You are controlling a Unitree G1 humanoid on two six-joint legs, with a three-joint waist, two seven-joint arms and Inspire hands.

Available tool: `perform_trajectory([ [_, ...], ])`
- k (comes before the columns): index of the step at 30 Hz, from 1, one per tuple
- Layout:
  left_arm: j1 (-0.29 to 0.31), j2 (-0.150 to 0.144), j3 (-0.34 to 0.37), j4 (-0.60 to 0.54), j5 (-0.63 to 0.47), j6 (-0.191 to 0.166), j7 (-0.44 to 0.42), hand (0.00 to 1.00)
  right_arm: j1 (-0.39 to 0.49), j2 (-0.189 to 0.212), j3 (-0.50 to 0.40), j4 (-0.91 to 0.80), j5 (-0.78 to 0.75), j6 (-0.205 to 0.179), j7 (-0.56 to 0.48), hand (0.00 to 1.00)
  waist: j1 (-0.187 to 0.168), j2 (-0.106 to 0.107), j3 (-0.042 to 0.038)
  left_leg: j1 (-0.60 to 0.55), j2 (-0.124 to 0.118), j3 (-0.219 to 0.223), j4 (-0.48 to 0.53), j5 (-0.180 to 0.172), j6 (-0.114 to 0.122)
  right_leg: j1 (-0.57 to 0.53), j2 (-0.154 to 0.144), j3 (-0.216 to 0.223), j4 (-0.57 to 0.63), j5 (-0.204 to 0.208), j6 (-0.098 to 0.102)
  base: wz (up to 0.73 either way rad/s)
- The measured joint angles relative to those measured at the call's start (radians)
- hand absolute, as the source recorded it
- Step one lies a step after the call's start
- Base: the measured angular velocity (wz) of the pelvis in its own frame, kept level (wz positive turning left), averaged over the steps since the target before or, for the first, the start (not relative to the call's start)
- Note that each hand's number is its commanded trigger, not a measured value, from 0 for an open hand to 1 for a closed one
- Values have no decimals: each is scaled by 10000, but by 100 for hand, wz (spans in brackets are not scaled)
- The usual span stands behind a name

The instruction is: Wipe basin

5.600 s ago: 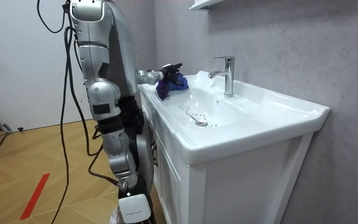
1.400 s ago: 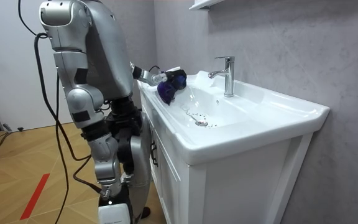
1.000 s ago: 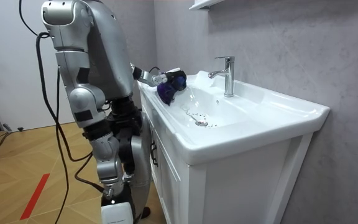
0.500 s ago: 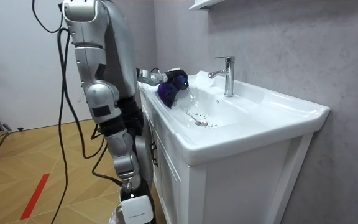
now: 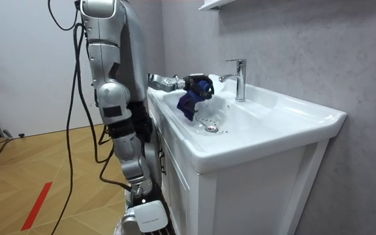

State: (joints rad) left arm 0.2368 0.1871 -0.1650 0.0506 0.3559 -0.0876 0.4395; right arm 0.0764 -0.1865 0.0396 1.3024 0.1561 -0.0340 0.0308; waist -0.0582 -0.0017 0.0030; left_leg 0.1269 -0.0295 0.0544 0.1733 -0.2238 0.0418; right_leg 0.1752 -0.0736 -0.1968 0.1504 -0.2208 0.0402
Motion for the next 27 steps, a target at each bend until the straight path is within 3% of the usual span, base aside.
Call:
perform_trajectory([
  [2,-5,14,0,-282,-34,-346,47,100,-44,-49,76,187,259,-90,22,0,-17,88,-29,21,-3,3,0,0,0,13,1,-8,3,17,8,0],
  [4,-5,17,-4,-325,-116,-455,87,100,-49,-48,74,192,278,-131,29,0,-91,118,-29,20,-6,0,4,0,0,20,5,-7,7,18,7,0],
  [15,33,15,-37,-211,-8,-451,-182,100,20,0,74,221,723,-201,168,0,-177,44,19,67,12,137,42,1,-2,38,40,94,25,54,-16,-1],
  [27,238,33,-48,574,1186,-230,-157,100,46,-31,74,273,729,-70,377,0,-177,2,34,174,70,287,-66,1,-2,-17,71,350,23,71,-18,-5],
])
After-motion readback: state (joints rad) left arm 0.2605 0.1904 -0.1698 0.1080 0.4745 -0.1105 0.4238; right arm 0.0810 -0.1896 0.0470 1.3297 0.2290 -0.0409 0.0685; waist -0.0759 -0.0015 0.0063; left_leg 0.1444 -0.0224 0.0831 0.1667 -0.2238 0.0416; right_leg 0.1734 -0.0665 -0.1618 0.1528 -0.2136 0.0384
